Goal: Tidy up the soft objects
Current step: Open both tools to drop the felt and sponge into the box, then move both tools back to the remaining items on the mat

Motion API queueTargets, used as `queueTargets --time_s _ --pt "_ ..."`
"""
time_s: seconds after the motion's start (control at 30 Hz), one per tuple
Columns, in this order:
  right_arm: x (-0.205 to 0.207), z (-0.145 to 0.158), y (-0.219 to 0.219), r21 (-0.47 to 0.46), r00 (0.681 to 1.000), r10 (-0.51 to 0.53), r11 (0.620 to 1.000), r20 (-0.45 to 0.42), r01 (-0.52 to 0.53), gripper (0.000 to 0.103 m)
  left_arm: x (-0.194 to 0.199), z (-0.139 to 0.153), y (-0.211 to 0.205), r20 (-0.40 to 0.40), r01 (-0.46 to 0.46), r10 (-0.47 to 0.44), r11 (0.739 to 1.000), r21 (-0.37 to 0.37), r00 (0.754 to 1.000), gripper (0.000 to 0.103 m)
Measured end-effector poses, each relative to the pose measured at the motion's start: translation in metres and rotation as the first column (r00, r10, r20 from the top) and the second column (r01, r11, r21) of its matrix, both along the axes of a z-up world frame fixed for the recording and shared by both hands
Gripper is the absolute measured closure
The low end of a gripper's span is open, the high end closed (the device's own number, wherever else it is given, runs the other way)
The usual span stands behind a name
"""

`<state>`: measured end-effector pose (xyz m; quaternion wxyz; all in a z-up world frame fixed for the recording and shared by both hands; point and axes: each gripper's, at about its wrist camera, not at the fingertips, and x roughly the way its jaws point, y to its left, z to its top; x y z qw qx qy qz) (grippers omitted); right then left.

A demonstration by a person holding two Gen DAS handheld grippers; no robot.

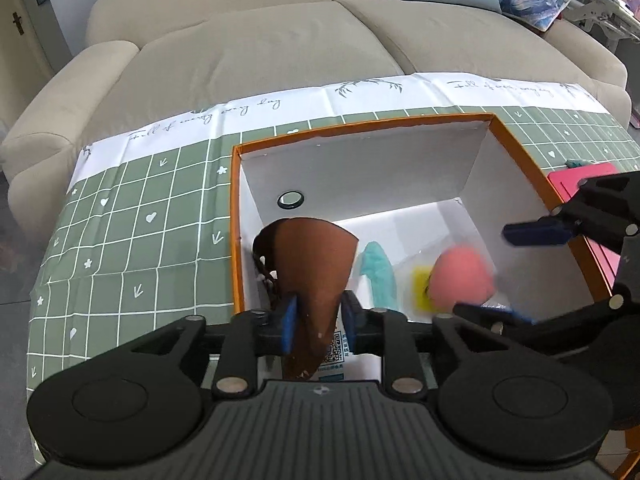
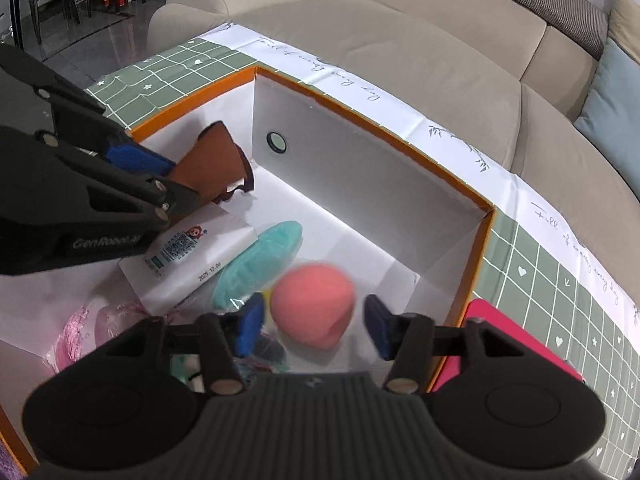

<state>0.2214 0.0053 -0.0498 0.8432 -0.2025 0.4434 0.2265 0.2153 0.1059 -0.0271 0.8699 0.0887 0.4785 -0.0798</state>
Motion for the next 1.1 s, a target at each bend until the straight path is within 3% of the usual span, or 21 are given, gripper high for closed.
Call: queueTargets --time_s 0.43,0.8,0.9,1.1 --pt "-0.033 0.030 -0.014 0.044 0.999 -0.026 0.999 0.019 0.025 0.032 -0.026 0.025 0.000 0.047 -0.024 0.026 0.999 -0.034 0.999 0.070" --pt "-0.091 0.062 -0.049 0.154 0.997 -0.075 0.985 -0.003 0.074 0.031 -0.086 0.051 -0.019 0.110 -0.014 0.024 0.996 -0.092 0.994 0.070" --pt "-0.107 0.068 -0.062 0.176 0.995 -0.098 0.980 0.001 0.096 0.026 -0.102 0.056 -0.024 0.123 -0.011 0.024 0.994 -0.110 0.992 0.070" --pt "-0.136 0.071 -0.094 0.198 0.988 -0.155 0.968 -0.004 0.153 0.025 -0.132 0.063 -0.039 0.146 0.015 0.009 0.986 -0.165 0.989 0.070"
